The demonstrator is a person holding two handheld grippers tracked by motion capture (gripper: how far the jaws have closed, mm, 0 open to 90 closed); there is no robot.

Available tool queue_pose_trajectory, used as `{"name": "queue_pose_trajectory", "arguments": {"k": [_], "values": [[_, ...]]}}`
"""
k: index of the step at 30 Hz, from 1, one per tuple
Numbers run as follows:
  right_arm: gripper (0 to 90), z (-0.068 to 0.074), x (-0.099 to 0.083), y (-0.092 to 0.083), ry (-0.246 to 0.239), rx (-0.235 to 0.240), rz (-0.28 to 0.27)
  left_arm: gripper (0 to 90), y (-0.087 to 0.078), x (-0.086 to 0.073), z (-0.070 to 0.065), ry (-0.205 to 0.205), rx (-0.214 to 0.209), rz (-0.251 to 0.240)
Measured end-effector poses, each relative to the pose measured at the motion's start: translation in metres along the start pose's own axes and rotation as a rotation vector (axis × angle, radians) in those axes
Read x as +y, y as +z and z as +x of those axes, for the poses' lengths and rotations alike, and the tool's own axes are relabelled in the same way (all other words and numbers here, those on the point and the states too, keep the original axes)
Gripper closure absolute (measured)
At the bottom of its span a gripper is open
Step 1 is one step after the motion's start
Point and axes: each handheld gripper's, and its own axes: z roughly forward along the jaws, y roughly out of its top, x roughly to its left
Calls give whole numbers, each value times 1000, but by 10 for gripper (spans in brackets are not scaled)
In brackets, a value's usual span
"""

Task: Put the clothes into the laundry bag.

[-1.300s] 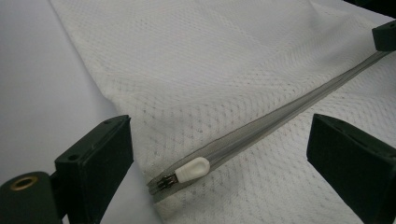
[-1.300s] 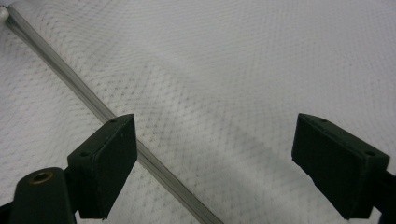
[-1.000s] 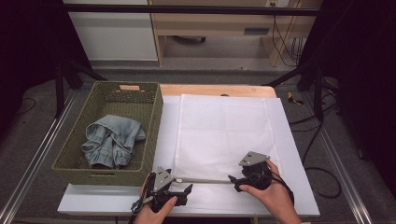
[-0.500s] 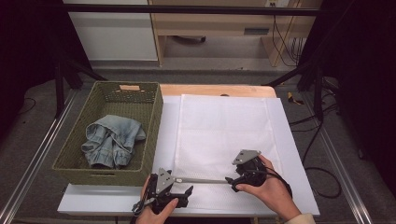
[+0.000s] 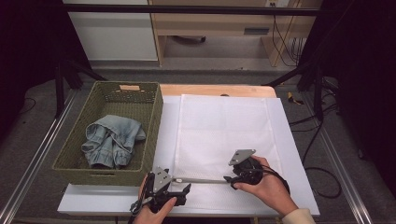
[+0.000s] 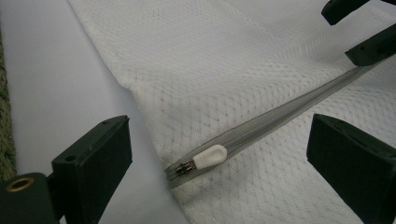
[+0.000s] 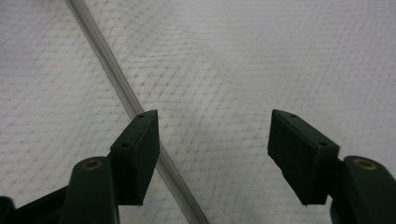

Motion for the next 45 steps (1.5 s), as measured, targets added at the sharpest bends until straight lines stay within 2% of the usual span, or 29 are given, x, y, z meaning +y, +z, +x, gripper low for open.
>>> {"name": "queue_pose_trajectory", "arguments": {"k": [4, 9, 19, 22, 24, 25, 31, 37, 41, 45], "values": [[477, 1, -3, 2, -24, 22, 8, 65, 1, -1, 0, 1, -2, 7], [524, 3, -7, 7, -18, 61, -7, 67, 1, 0, -1, 1, 0, 6], [580, 6, -5, 19, -13, 87, -4, 79, 1, 0, -2, 1, 5, 14], [637, 5, -3, 22, -6, 95, 3, 83, 0, 0, -1, 1, 6, 15], [721, 3, -3, 24, 4, 100, 6, 83, 0, 0, -1, 0, 8, 17], [721, 3, -3, 24, 4, 100, 6, 83, 0, 0, -1, 0, 9, 19], [885, 1, -3, 26, 21, 102, 5, 83, 0, 0, -2, -1, 13, 19], [890, -9, 7, 14, 56, 96, -44, 80, -2, 1, -3, 1, 22, 33], [890, -16, 17, 3, 46, 77, -68, 73, -4, 0, -5, 16, 9, 35], [887, -17, 23, -2, 32, 83, -57, 73, -3, 0, -7, 13, 8, 38]]}}
